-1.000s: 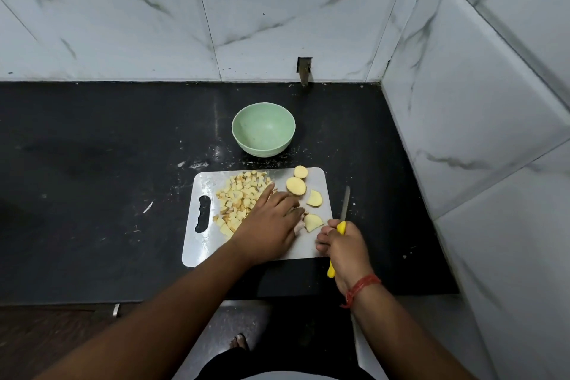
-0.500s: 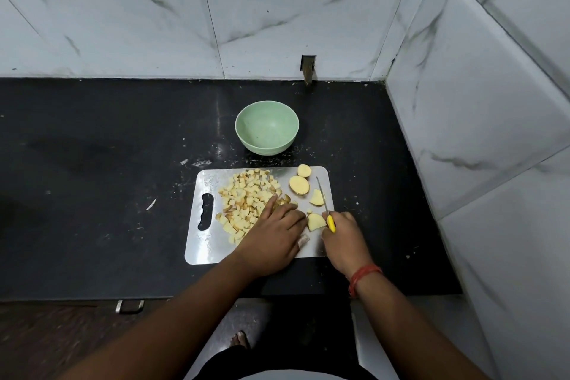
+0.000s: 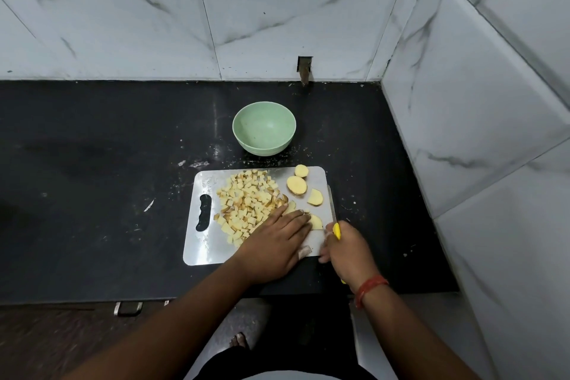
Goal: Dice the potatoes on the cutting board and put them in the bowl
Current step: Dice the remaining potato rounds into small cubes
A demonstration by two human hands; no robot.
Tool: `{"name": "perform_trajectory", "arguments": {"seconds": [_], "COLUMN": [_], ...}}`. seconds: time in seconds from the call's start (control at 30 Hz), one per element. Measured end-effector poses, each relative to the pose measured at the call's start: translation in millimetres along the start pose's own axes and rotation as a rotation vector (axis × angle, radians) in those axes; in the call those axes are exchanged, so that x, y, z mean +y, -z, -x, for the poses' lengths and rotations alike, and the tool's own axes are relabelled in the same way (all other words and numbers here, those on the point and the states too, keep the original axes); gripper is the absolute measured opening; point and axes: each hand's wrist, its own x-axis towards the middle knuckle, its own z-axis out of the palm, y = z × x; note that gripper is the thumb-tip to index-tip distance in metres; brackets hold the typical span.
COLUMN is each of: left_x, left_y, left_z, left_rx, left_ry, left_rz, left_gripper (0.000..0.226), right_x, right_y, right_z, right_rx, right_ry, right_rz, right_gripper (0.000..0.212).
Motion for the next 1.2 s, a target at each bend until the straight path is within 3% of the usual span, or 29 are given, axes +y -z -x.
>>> {"name": "perform_trajectory", "arguments": {"seconds": [0.17, 0.63, 1.0, 1.07, 1.2], "left_x": [-0.9, -1.9, -1.5, -2.4, -2.3], "left_y": [-1.7, -1.7, 1.4, 2.1, 2.2], "left_z": [4.8, 1.6, 2.0, 1.8, 1.4], "left_rx": [-0.030, -0.082, -0.102, -0.109, -0.173], "left_ry": [-0.040, -0.060, -0.066, -0.087, -0.077], "left_rz": [-0.034, -0.034, -0.029, -0.030, -0.012], "left_gripper": [0.059, 0.062, 0.064, 0.062, 0.063], "right_x": [-4.6, -1.3, -3.1, -8.3, -36.2], "right_y": [4.4, -12.3, -12.3, -15.1, -14.7], "right_z": [21.8, 35.5, 33.5, 30.6, 25.8], "right_rx": [-0.123, -0.116, -0.154, -0.177, -0.318], "right_ry": [-0.058, -0.023, -0.047, -0.136, -0.647], "right_rz": [0.148, 0.612, 0.545, 0.523, 0.527], "right_gripper": [0.016, 0.020, 0.032, 0.032, 0.034]}}
